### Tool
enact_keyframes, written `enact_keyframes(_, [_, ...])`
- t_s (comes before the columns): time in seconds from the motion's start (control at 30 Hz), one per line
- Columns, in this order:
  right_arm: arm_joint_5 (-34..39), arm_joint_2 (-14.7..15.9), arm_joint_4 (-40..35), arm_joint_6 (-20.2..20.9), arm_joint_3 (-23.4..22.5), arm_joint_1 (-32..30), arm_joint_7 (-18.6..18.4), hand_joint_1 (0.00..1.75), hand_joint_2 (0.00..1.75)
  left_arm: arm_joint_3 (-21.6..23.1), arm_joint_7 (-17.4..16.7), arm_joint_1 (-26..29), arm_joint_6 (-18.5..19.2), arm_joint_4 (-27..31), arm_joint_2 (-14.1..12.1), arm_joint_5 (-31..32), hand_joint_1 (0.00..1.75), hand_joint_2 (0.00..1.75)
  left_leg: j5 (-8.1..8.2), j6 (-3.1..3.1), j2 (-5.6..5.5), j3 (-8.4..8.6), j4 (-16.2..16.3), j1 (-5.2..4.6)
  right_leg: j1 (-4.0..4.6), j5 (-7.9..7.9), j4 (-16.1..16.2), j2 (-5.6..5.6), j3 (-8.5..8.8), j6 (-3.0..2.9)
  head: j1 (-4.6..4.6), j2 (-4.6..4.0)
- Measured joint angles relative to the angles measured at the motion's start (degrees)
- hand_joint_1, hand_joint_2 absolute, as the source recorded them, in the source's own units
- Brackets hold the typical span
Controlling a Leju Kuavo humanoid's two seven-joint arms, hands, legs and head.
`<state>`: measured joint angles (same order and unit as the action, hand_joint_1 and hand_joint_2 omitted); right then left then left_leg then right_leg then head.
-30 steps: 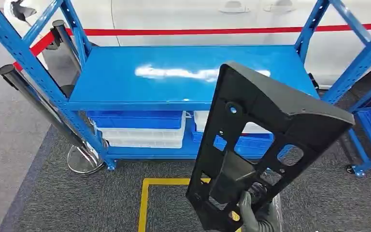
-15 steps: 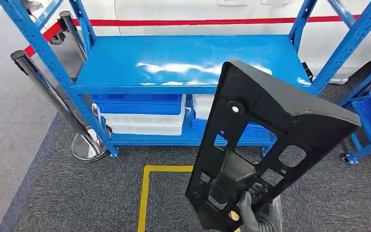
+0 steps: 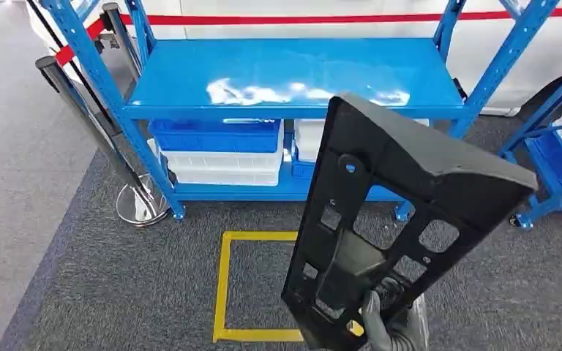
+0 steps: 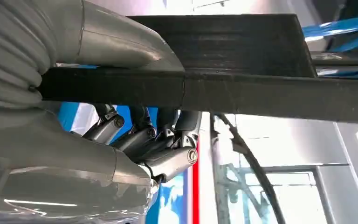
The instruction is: Take the parts from the cabinet and place them on the table.
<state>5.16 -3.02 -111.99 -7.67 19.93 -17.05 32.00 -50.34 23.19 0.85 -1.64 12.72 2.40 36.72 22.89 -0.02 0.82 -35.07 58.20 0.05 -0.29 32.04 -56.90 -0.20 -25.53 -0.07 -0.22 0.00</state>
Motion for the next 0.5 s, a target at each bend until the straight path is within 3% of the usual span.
enact_keyframes(0.07, [0.24,0.00,-0.13,0.00,-0.02,-0.06,-0.02,1.75,1.75,-0.26,-0.02,0.13,0.00,0.02,-0.02,0.11,0.00,0.00,-1.07,-0.75,-0.03,-0.31,-0.29,0.12,0.16,-0.90,-0.04,-0.03,-0.66,-1.08,-0.04,0.00])
enact_keyframes(0.1, [0.35,-0.02,-0.13,0.02,0.00,-0.06,-0.04,1.75,1.75,-0.35,0.00,0.30,0.00,0.02,-0.09,0.13,0.00,0.00,-0.37,-1.02,-0.22,-0.69,0.30,0.45,-0.24,-1.87,0.24,-0.36,-1.37,-1.82,0.22,0.00])
enact_keyframes(0.13, [0.48,-0.02,-0.15,0.07,0.00,-0.10,-0.07,1.75,1.75,-0.50,-0.02,0.38,0.02,0.02,-0.04,0.22,0.00,0.00,2.89,-1.32,-0.33,-1.35,1.88,0.49,-0.15,-2.53,0.27,-0.23,-2.23,-2.27,0.03,0.00])
enact_keyframes(0.2, [0.83,-0.02,-0.18,0.22,0.00,-0.17,-0.07,1.75,1.75,-0.77,0.07,0.50,0.02,0.04,-0.07,0.57,0.00,0.00,9.93,-1.77,-0.34,-3.19,8.89,0.59,-0.02,-3.61,0.26,0.25,-3.97,-2.67,-0.21,-0.02])
enact_keyframes(0.23, [1.01,-0.02,-0.18,0.35,0.00,-0.23,-0.07,1.75,1.75,-0.96,0.18,0.47,0.02,0.07,-0.09,0.83,0.00,0.00,11.99,-1.91,-0.34,-4.00,13.28,0.59,0.10,-4.36,0.22,0.49,-4.92,-2.67,-0.26,0.00])
enact_keyframes(0.27, [1.14,-0.02,-0.18,0.42,0.00,-0.31,-0.07,1.75,1.75,-1.14,0.20,0.46,0.02,0.07,-0.09,1.09,0.00,0.00,12.17,-1.92,-0.35,-4.33,16.48,0.59,0.16,-5.04,0.12,0.69,-5.80,-2.66,-0.24,-0.02])
enact_keyframes(0.3, [1.31,-0.02,-0.18,0.52,-0.02,-0.39,-0.07,1.75,1.75,-1.22,0.22,0.49,0.02,0.07,-0.09,1.09,0.00,0.00,10.12,-1.83,-0.38,-3.77,17.74,0.58,0.24,-5.77,-0.05,1.09,-6.83,-2.61,-0.24,0.00])
enact_keyframes(0.33, [1.38,-0.02,-0.18,0.55,-0.02,-0.46,-0.07,1.75,1.75,-1.25,0.22,0.50,0.02,0.07,-0.09,1.09,0.00,0.00,7.42,-1.65,-0.46,-2.38,16.80,0.58,0.29,-6.35,-0.22,1.51,-7.72,-2.54,-0.30,0.00])
enact_keyframes(0.37, [1.44,-0.02,-0.18,0.57,-0.02,-0.52,-0.07,1.75,1.75,-1.29,0.24,0.50,0.02,0.09,-0.09,1.07,0.00,0.00,4.93,-1.29,-0.82,0.36,13.39,0.55,0.39,-6.95,-0.40,2.09,-8.58,-2.40,-0.24,0.00])
enact_keyframes(0.4, [1.44,-0.02,-0.18,0.57,-0.02,-0.55,-0.07,1.75,1.75,-1.33,0.24,0.50,0.02,0.22,-0.11,1.07,0.00,0.00,4.27,-0.74,-2.03,3.84,8.54,0.45,0.46,-7.44,-0.51,2.63,-9.14,-2.27,-0.33,0.00])
enact_keyframes(0.43, [1.51,-0.02,-0.20,0.57,-0.02,-0.54,-0.07,1.75,1.75,-1.36,0.26,0.49,0.07,0.35,-0.20,1.09,0.00,0.00,5.62,0.05,-4.82,7.69,2.94,0.33,0.32,-7.91,-0.64,3.07,-9.42,-2.16,-0.28,0.00])
enact_keyframes(0.47, [1.68,-0.02,-0.20,0.59,-0.02,-0.48,-0.07,1.75,1.75,-1.42,0.28,0.61,0.13,0.42,-0.24,1.11,0.00,0.00,7.47,0.52,-5.79,10.71,-2.00,0.52,0.77,-8.31,-0.83,3.53,-9.69,-1.82,-0.22,0.00])
enact_keyframes(0.5, [1.79,-0.02,-0.20,0.68,-0.04,-0.58,-0.02,1.75,1.75,-1.53,0.31,0.55,0.18,0.42,-0.24,1.20,0.00,0.00,8.24,0.19,-5.12,11.06,-3.23,0.33,0.66,-8.79,-0.82,3.93,-9.85,-1.43,-0.30,0.00])
